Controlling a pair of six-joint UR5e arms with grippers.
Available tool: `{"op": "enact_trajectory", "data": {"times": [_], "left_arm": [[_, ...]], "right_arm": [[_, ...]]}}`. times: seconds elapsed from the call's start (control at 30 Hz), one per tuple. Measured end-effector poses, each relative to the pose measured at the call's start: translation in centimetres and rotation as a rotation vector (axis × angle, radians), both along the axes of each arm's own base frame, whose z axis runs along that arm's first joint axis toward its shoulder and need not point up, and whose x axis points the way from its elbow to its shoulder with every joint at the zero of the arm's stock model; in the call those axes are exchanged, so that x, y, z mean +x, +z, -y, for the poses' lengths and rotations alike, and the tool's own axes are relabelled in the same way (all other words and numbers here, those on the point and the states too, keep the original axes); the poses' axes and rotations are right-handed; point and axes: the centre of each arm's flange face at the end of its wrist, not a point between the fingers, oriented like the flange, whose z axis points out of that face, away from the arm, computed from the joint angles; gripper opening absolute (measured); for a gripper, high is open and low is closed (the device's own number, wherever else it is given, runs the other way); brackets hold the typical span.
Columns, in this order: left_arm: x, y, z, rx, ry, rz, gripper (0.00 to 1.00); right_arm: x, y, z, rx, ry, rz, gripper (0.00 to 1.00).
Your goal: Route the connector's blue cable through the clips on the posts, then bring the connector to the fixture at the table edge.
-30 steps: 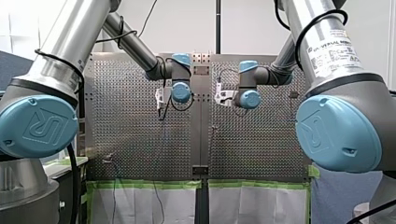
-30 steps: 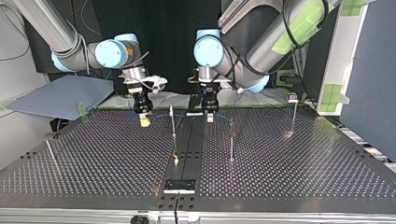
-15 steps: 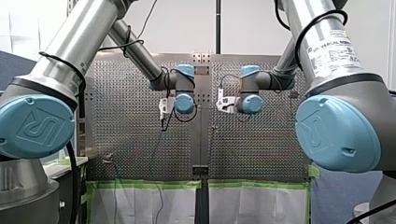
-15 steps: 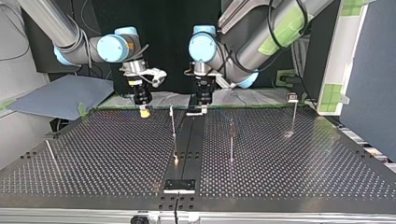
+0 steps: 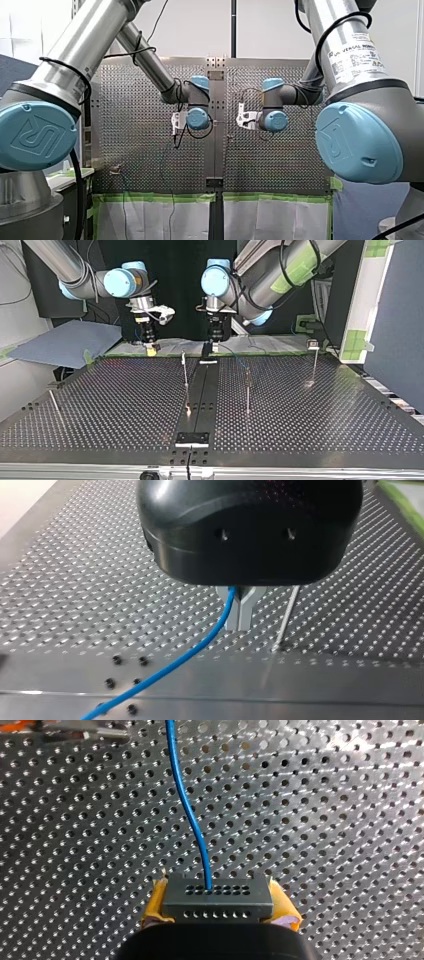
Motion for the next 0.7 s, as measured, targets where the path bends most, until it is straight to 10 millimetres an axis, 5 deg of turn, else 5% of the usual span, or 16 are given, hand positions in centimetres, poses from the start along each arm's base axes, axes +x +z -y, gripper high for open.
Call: {"op": "enact_trajectory", "data": {"times": [0.37,0.7], "left_arm": [[0.1,-4.5,1.2,0.019,-0.027,-0.026,0.0],[-0.2,-5.3,1.4,0.028,-0.034,-0.034,0.0]], "right_arm": [[-2.0,-2.0,-0.8,0.01,-0.032,0.0,0.0],[-3.5,-4.8,-0.4,0.027,-0.062,-0.008,0.0]]}}
